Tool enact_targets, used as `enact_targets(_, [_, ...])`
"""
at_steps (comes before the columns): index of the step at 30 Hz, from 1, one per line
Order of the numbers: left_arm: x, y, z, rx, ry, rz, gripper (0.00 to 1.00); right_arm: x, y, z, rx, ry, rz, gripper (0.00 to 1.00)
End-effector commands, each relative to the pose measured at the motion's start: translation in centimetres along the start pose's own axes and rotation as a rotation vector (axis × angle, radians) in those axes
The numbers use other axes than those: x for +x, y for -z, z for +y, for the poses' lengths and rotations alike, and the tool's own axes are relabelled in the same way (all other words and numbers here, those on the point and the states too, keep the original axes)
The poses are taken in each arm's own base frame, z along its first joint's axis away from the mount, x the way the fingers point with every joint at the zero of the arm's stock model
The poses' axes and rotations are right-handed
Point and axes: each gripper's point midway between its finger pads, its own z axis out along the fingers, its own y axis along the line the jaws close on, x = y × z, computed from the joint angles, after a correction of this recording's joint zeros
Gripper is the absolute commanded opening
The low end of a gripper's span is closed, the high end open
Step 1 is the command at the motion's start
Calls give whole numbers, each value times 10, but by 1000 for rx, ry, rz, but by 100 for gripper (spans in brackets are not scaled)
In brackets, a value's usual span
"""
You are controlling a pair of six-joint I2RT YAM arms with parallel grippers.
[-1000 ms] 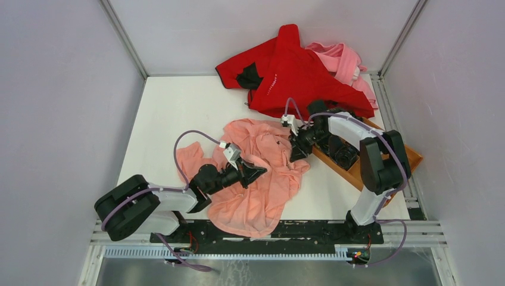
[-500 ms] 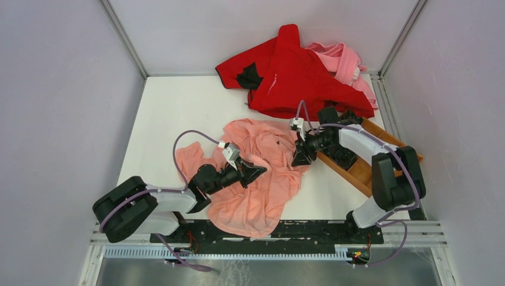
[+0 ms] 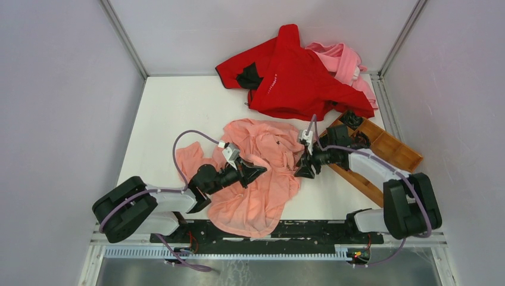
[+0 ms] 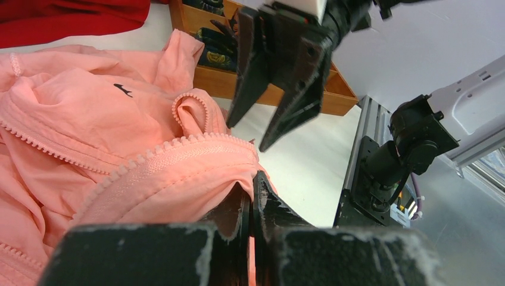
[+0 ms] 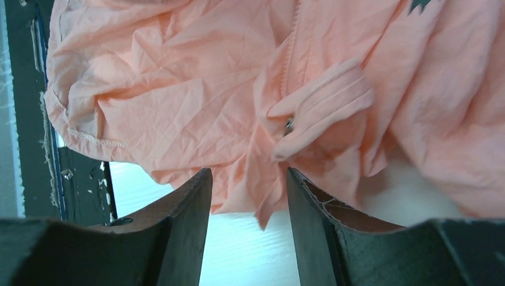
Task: Zip up the jacket
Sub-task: Adjust the zipper on the jacket.
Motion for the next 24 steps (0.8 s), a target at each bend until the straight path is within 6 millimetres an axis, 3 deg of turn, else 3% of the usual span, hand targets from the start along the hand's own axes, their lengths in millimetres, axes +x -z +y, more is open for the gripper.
enact_targets(1, [-16, 1, -4, 11, -20, -56, 2, -16, 6, -5, 115, 122, -131, 58])
enact_targets(5, [-17, 2, -5, 13, -20, -61, 2, -20, 9, -1, 177, 156, -229, 65])
enact_targets(12, [-21, 3, -7, 16, -17, -74, 2, -7, 1, -6, 240, -49, -316, 60])
enact_targets(24, [-23, 8, -5, 1, -17, -85, 2, -7, -8, -7, 273, -107, -375, 57])
